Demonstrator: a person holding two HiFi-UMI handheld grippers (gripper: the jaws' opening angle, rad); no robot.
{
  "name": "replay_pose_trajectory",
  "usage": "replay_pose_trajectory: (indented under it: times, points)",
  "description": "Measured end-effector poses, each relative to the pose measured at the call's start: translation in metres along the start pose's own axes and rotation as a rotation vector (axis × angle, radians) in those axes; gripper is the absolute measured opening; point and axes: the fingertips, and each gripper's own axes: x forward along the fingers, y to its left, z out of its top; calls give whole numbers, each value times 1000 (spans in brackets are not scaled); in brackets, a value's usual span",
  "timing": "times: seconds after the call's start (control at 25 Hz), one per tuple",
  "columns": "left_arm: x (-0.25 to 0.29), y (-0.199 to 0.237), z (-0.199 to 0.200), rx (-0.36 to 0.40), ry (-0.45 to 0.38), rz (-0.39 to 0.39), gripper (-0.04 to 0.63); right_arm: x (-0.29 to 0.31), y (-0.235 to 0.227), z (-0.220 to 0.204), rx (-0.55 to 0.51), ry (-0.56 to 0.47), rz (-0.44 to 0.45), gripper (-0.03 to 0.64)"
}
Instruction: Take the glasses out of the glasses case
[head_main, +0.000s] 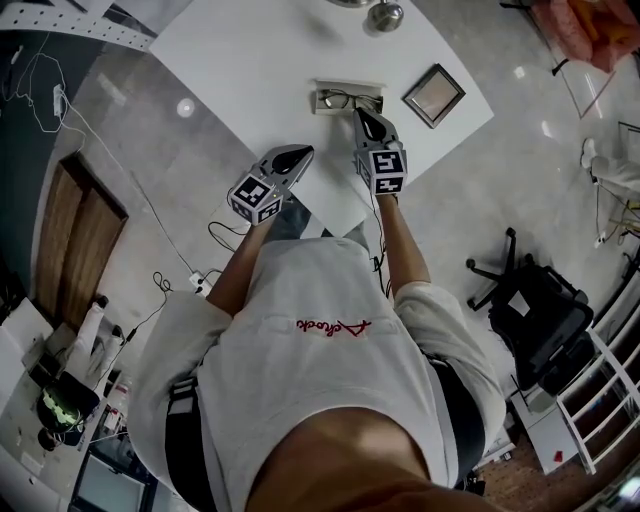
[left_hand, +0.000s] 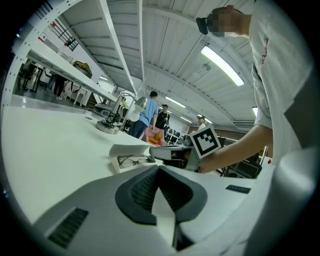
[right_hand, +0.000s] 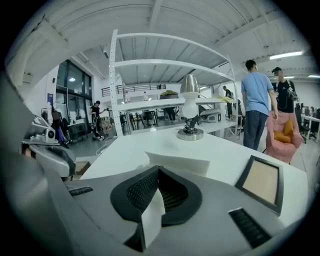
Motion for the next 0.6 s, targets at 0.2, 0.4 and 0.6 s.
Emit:
replay_pose_trajectory:
  times: [0.2, 0.4, 0.6]
  points:
    - [-2, -2, -1, -11, -9, 13, -9, 16, -12, 9, -45, 17, 18, 26]
    - [-5, -2, -1, -21, -15, 13, -9, 33, -14, 4, -164, 85, 58, 26]
    - [-9, -4, -2, -24, -13, 16, -9, 34, -3, -11, -474, 187, 86, 26]
